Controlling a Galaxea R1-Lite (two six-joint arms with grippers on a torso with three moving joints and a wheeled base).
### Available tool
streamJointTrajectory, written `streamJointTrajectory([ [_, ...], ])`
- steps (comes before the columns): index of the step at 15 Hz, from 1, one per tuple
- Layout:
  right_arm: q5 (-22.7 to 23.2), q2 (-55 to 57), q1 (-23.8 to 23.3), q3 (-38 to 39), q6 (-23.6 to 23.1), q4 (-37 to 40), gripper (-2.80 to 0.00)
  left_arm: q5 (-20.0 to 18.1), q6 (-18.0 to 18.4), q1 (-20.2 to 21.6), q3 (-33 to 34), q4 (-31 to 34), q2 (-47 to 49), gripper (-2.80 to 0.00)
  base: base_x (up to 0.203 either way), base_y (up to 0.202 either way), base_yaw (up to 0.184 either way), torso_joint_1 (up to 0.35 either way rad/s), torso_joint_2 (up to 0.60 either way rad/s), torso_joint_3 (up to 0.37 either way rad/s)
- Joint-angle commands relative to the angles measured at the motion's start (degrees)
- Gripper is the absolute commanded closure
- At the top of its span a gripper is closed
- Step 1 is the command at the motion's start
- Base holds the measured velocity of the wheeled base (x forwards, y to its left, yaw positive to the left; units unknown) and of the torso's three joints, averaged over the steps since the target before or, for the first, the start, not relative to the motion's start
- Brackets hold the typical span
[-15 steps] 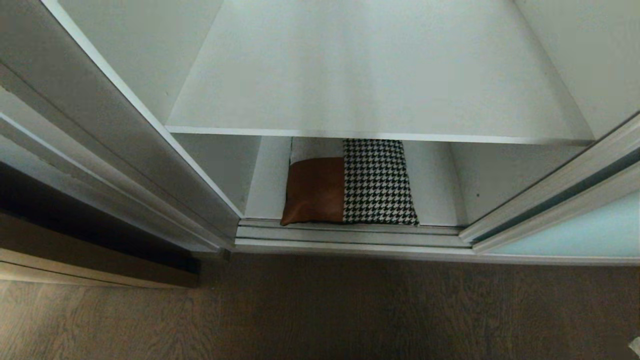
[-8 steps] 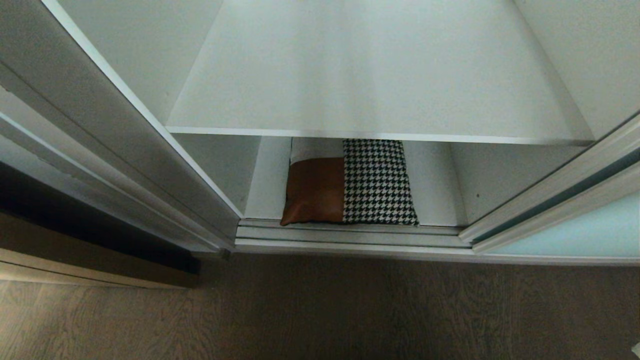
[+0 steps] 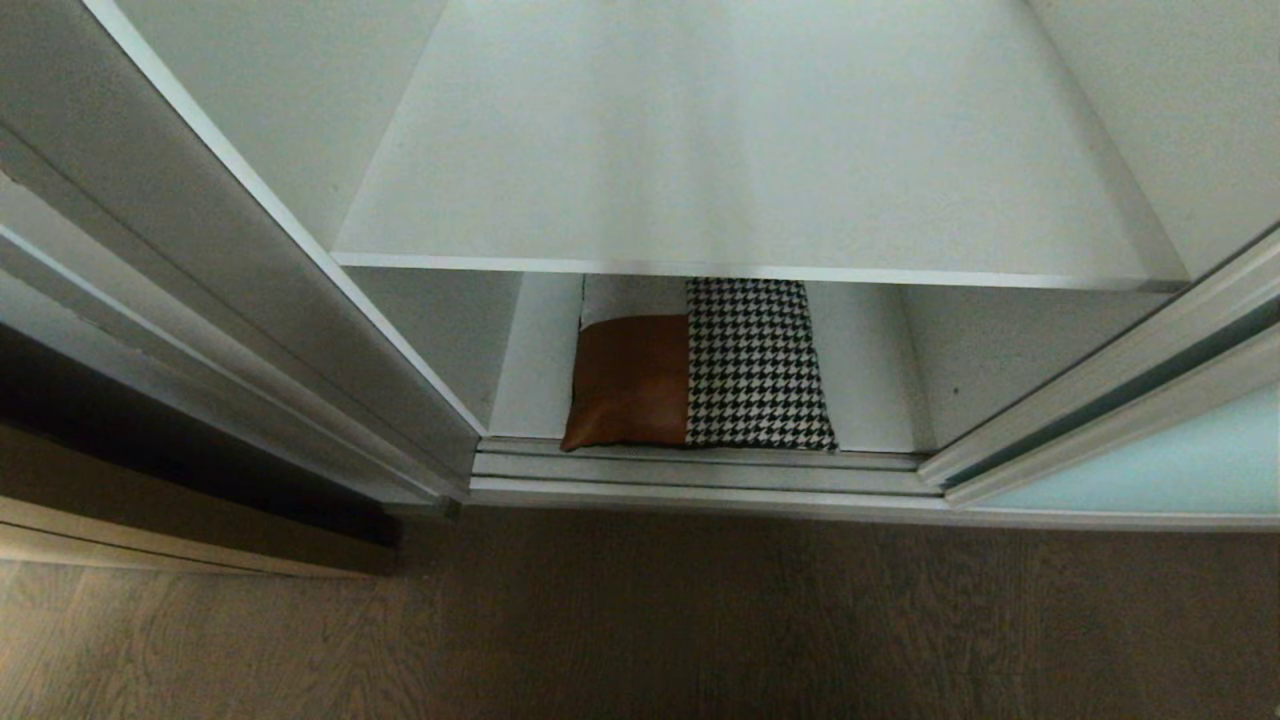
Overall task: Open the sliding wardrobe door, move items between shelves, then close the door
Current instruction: Close the door
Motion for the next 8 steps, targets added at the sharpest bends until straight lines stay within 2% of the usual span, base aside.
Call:
streamJointTrajectory([
  [1,-0.53,-0.1,-1.48,1.1,-1.42,-0.95,0.0,0.01,-0.07,0.0,0.09,-0.02,0.22,0.0,0.0,0.0,0.0,0.0,0.0,0.0],
  [3,0.58,-1.58,-6.06,1.1,-1.9,-0.78,0.0,0.01,0.02,0.0,0.09,-0.03,0.22,0.0,0.0,0.0,0.0,0.0,0.0,0.0],
  [5,10.35,-6.82,-12.84,1.11,-3.44,1.16,0.0,0.01,0.02,0.0,0.09,-0.03,0.13,0.0,0.0,0.0,0.0,0.0,0.0,0.0],
  [6,13.64,-10.04,-14.68,1.11,-4.46,2.83,0.0,0.01,0.02,0.0,0.09,0.06,0.13,0.0,0.0,0.0,0.0,0.0,0.0,0.0],
  [8,17.44,-17.1,-16.79,1.11,-9.29,6.51,0.0,0.01,-0.07,0.0,0.09,0.06,0.17,0.0,0.0,0.0,0.0,0.0,0.0,0.0],
])
